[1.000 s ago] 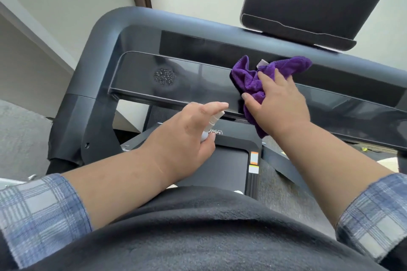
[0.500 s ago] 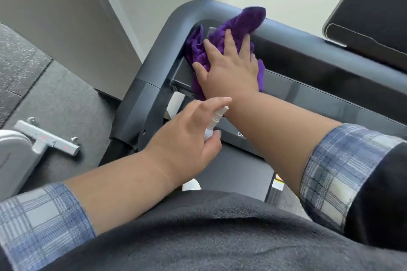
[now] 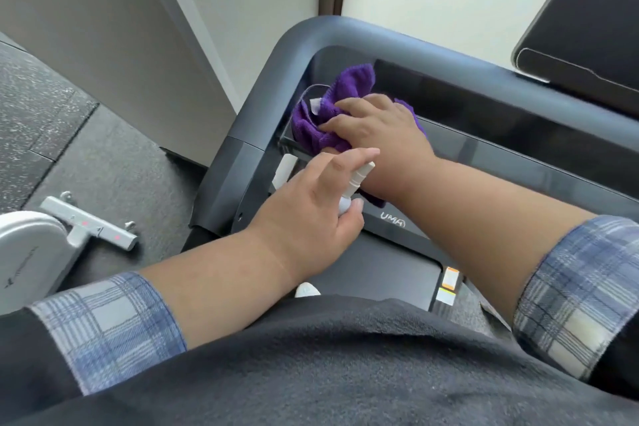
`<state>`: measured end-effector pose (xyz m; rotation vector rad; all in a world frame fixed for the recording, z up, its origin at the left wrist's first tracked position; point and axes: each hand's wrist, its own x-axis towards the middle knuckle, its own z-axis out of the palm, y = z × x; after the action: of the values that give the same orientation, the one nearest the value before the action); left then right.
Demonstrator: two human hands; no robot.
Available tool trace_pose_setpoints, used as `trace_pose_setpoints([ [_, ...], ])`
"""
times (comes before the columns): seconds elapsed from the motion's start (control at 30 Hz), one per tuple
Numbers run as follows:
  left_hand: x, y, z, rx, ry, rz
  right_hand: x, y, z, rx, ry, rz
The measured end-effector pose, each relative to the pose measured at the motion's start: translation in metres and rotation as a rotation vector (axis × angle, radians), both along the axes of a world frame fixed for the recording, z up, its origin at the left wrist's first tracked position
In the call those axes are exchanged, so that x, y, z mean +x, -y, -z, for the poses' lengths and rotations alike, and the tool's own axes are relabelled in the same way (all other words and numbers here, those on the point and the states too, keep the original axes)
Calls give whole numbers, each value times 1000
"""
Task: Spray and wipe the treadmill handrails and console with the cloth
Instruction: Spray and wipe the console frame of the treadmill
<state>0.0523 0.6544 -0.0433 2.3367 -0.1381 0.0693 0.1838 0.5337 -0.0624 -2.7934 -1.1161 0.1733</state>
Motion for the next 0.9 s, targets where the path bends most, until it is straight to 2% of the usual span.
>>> trace_pose_setpoints([
  [0.07, -1, 0, 0, 6, 3, 25, -2, 4, 1, 37, -5, 60],
  [0.27, -16, -19, -1, -65, 23, -29, -1, -47, 4, -54, 1, 334],
  [0.4, -27, -29, -3, -103, 17, -101, -2, -65, 6, -111, 43, 308],
  [0.57, -27, -25, -2, -98, -12, -154, -6, -47, 4, -57, 52, 132],
  [0.7, -16, -18, -5, -96, -51, -188, -15, -30, -2, -125, 15, 27],
  [0.9, -13, -14, -5, -89, -55, -163, -20, -10, -6, -51, -1, 263],
])
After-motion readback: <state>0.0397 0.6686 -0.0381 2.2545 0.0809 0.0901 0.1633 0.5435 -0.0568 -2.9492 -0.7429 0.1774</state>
